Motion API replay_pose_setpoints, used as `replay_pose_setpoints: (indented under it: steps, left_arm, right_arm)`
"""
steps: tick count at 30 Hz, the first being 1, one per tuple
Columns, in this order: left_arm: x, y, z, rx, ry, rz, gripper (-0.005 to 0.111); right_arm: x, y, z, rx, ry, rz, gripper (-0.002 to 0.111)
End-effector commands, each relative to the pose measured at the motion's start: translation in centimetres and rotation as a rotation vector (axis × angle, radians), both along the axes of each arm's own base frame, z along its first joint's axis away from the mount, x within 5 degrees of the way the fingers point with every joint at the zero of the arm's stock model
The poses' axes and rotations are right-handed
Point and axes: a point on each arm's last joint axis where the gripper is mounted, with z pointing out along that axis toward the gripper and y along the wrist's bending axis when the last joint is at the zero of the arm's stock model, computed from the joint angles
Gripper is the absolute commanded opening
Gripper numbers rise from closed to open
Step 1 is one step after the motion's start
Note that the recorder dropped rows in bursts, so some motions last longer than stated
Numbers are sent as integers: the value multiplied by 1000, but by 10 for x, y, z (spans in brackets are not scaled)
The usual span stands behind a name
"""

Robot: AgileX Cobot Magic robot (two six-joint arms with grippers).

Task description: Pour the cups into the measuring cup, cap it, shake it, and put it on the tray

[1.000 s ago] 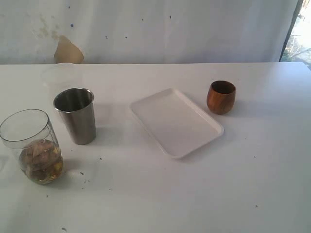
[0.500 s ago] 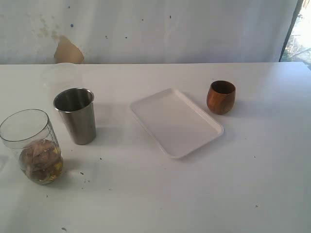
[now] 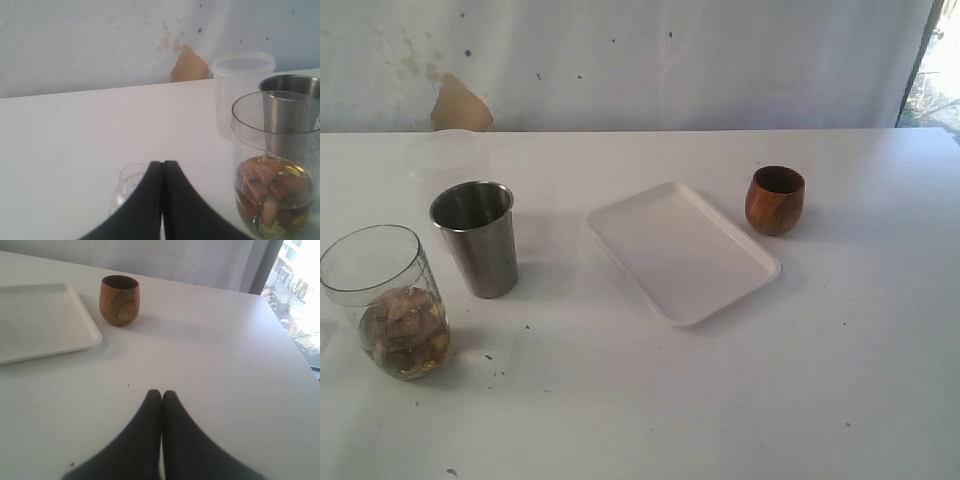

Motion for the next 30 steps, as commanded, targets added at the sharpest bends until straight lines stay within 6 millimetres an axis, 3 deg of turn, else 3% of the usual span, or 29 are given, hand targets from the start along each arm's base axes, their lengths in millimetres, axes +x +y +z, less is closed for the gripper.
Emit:
replay_pose_setpoints:
  steps: [1, 7, 12, 19, 21, 24, 30]
  left_arm:
    - [0, 0, 1, -2, -11, -1, 0]
    - [1, 0, 7, -8, -77, 2, 0]
    - [0, 2, 25, -309, -297, 22, 0]
    - [-8, 8, 51, -560, -617, 14, 0]
    - [-7, 7, 53, -587, -570, 12, 0]
    - [-4, 3, 72, -547, -439, 4, 0]
    - [23, -1, 115, -392, -151, 10, 0]
  right_arm:
    - [0, -1, -2, -8, 1, -9, 0]
    - [0, -1, -2, -8, 1, -9, 0]
    - [0, -1, -2, -8, 1, -9, 0]
    - [0, -1, -2, -8, 1, -9, 0]
    - [0, -1, -2, -8, 1, -9, 0]
    - [0, -1, -2, -8, 1, -9, 0]
    - [0, -1, -2, -8, 1, -9, 0]
